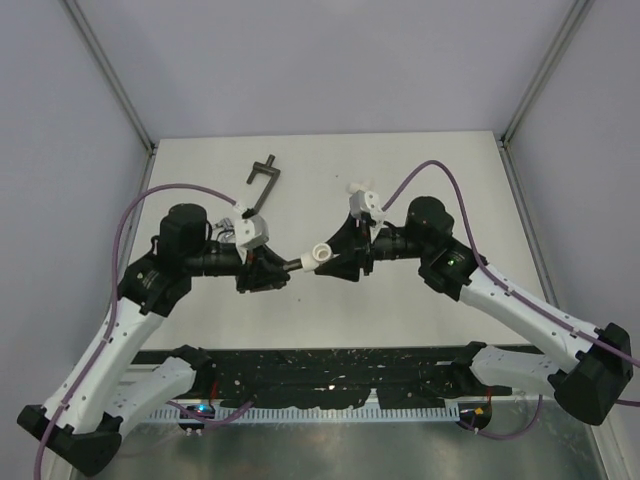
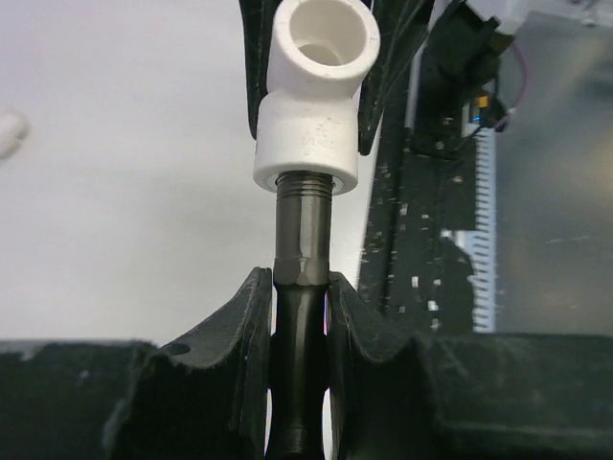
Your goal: Install the water faucets
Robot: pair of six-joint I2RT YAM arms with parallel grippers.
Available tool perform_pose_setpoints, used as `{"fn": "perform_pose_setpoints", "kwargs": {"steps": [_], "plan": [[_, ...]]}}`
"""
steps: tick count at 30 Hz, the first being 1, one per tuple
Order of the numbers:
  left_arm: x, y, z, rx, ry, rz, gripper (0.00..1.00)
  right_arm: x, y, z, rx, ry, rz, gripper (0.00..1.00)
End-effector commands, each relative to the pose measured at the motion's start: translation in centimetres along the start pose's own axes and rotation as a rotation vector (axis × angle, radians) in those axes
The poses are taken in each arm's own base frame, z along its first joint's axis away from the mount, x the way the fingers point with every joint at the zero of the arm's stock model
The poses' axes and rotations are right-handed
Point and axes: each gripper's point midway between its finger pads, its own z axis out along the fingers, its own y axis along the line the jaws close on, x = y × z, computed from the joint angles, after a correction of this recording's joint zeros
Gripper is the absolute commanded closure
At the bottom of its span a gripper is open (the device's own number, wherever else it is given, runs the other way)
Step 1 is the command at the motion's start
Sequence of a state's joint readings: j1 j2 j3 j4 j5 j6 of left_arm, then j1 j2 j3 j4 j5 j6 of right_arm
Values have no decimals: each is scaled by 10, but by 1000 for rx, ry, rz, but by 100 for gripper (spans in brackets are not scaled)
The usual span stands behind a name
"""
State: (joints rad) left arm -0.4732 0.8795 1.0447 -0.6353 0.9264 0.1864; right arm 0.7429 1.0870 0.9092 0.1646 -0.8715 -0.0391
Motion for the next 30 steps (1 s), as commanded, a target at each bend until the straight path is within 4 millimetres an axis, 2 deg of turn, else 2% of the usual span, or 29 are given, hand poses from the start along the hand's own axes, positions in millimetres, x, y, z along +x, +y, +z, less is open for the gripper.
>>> {"fn": "perform_pose_setpoints", "kwargs": {"steps": [1, 4, 8, 12, 15, 18, 20, 22, 23, 24, 26, 27, 28, 29, 30], "plan": [[-19, 30, -16, -269, -34, 373, 100, -33, -20, 12, 149, -113, 405, 82], [-19, 38, -22, -378, -62, 570, 100, -20, -34, 17, 234, -118, 711, 81], [-9, 50, -28, -490, -44, 753, 100, 9, -49, 29, 281, -103, 935, 78], [1, 54, -32, -549, -14, 863, 100, 27, -58, 37, 311, -90, 1045, 78], [8, 57, -33, -587, -3, 876, 100, 31, -62, 38, 312, -92, 1060, 76], [13, 61, -33, -613, -5, 703, 100, 21, -65, 31, 301, -119, 947, 69], [14, 63, -32, -624, -1, 568, 100, 8, -64, 23, 260, -139, 792, 57], [17, 62, -27, -605, 26, 443, 100, -7, -59, 11, 215, -150, 585, 38], [20, 59, -22, -573, 47, 380, 100, -5, -58, 7, 203, -123, 488, 34], [21, 55, -17, -537, 67, 332, 100, -14, -56, -1, 217, -123, 416, 25], [28, 46, -4, -451, 112, 213, 100, -12, -56, -14, 251, -63, 268, 18], [28, 43, 0, -421, 117, 166, 100, -10, -56, -22, 276, -25, 164, 18], [28, 39, 5, -381, 114, 121, 100, -5, -57, -28, 295, 0, 130, 17], [27, 36, 9, -347, 109, 82, 100, -12, -55, -35, 297, 6, -12, 17], [27, 31, 13, -305, 105, 31, 100, -5, -51, -38, 283, 34, -46, 17]]}}
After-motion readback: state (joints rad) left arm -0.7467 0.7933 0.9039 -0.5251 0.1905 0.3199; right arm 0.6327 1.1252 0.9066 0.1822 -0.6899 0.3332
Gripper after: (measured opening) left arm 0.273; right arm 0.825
